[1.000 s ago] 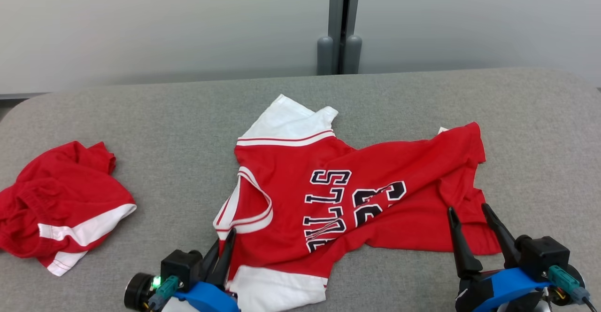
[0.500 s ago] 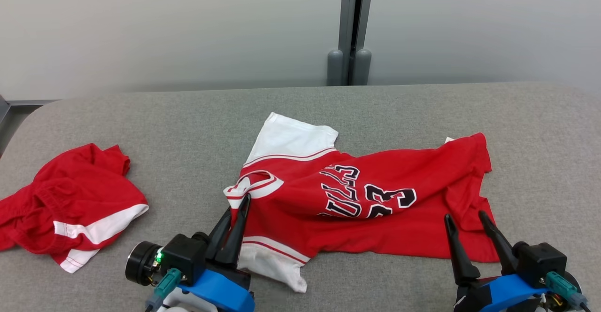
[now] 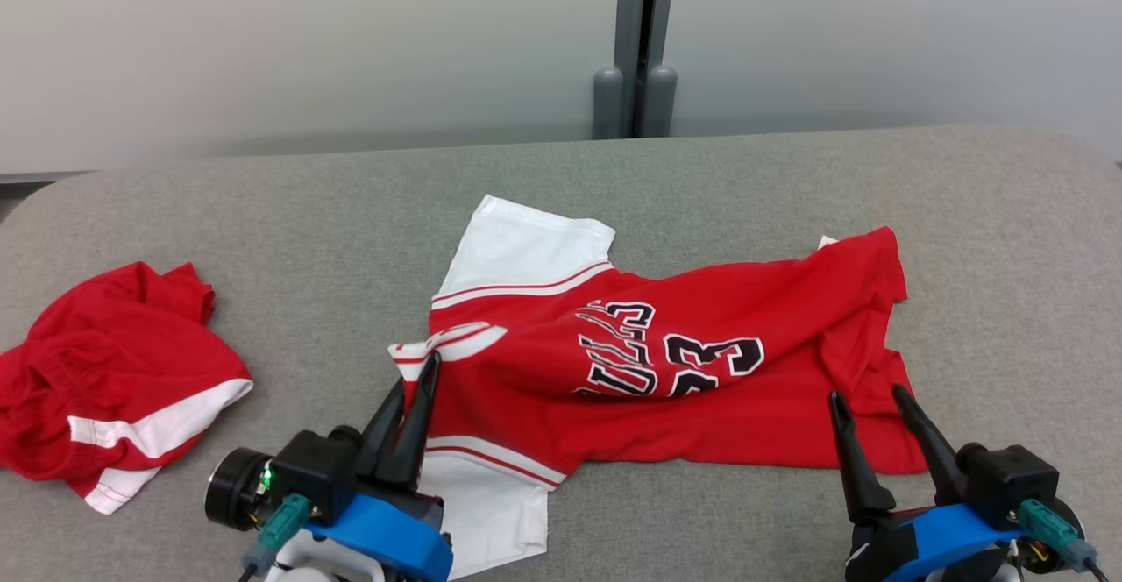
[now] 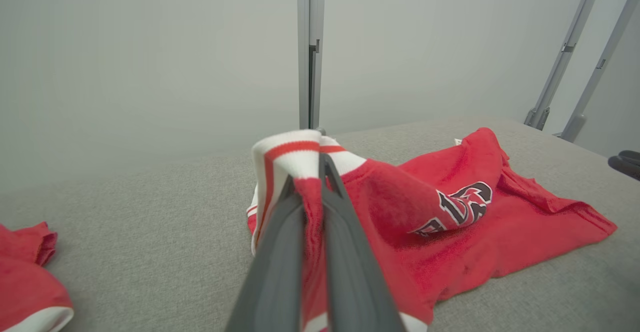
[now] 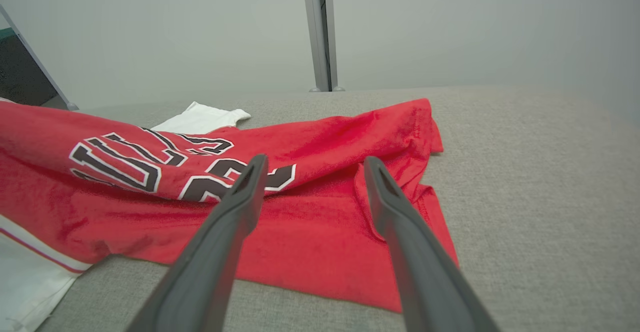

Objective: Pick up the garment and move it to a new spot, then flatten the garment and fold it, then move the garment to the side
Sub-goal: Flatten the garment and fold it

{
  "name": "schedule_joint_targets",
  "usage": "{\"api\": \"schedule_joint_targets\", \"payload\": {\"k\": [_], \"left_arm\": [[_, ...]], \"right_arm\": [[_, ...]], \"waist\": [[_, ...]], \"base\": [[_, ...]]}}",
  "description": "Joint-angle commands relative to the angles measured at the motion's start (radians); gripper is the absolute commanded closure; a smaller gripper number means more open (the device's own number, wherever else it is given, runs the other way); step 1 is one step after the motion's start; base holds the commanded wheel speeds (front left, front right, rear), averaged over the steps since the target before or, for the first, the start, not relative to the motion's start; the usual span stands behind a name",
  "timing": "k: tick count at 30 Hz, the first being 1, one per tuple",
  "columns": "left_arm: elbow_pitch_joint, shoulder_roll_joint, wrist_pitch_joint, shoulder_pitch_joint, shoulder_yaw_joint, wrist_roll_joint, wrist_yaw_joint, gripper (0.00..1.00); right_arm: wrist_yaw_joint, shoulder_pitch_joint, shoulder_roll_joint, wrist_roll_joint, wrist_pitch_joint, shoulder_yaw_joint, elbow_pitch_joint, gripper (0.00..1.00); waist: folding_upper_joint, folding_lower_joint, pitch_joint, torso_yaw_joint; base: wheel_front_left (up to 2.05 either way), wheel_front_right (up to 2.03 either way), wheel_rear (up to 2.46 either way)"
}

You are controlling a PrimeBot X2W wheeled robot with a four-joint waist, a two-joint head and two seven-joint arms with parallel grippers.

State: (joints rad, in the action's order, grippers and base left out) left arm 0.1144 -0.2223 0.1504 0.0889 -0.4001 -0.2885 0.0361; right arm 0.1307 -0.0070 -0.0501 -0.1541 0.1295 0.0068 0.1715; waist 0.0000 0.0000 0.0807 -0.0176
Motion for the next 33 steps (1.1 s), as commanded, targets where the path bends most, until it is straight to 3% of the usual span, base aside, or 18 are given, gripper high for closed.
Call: {"api": "schedule_joint_targets", "payload": {"k": [1, 28, 29, 30, 31, 32, 33], "left_arm": [[0.008, -0.006, 0.007, 0.021, 0.007, -0.003, -0.002, 1.00], [0.476, -0.021, 0.109, 0.272, 0.119, -0.056, 0.020, 1.00], [0.513, -0.018, 0.113, 0.288, 0.121, -0.053, 0.023, 0.93], [0.513, -0.018, 0.113, 0.288, 0.121, -0.053, 0.023, 0.93], [0.530, -0.017, 0.114, 0.295, 0.120, -0.048, 0.023, 0.27], [0.546, -0.014, 0.115, 0.301, 0.124, -0.047, 0.022, 0.00], [0.558, -0.012, 0.115, 0.308, 0.128, -0.045, 0.022, 0.00]], "right_arm": [[0.000, -0.013, -0.001, 0.000, 0.005, -0.003, -0.001, 0.00], [0.000, -0.096, -0.001, -0.002, 0.038, -0.013, 0.020, 0.00], [0.000, -0.097, -0.001, -0.002, 0.041, -0.013, 0.024, 0.00], [0.000, -0.097, -0.001, -0.002, 0.041, -0.013, 0.024, 0.00], [0.000, -0.100, -0.001, -0.002, 0.043, -0.012, 0.026, 0.00], [0.000, -0.104, -0.001, -0.003, 0.045, -0.012, 0.027, 0.00], [0.000, -0.107, -0.001, -0.003, 0.046, -0.013, 0.030, 0.00]], "waist": [[0.0000, 0.0000, 0.004, -0.003], [0.0000, 0.0000, 0.142, -0.151], [0.0000, 0.0000, 0.149, -0.154], [0.0000, 0.0000, 0.149, -0.154], [0.0000, 0.0000, 0.152, -0.155], [0.0000, 0.0000, 0.153, -0.155], [0.0000, 0.0000, 0.154, -0.154]], "base": [[0.00, 0.00, 0.00], [0.00, 0.00, 0.00], [0.00, 0.00, 0.00], [0.00, 0.00, 0.00], [0.00, 0.00, 0.00], [0.00, 0.00, 0.00], [0.00, 0.00, 0.00]]}}
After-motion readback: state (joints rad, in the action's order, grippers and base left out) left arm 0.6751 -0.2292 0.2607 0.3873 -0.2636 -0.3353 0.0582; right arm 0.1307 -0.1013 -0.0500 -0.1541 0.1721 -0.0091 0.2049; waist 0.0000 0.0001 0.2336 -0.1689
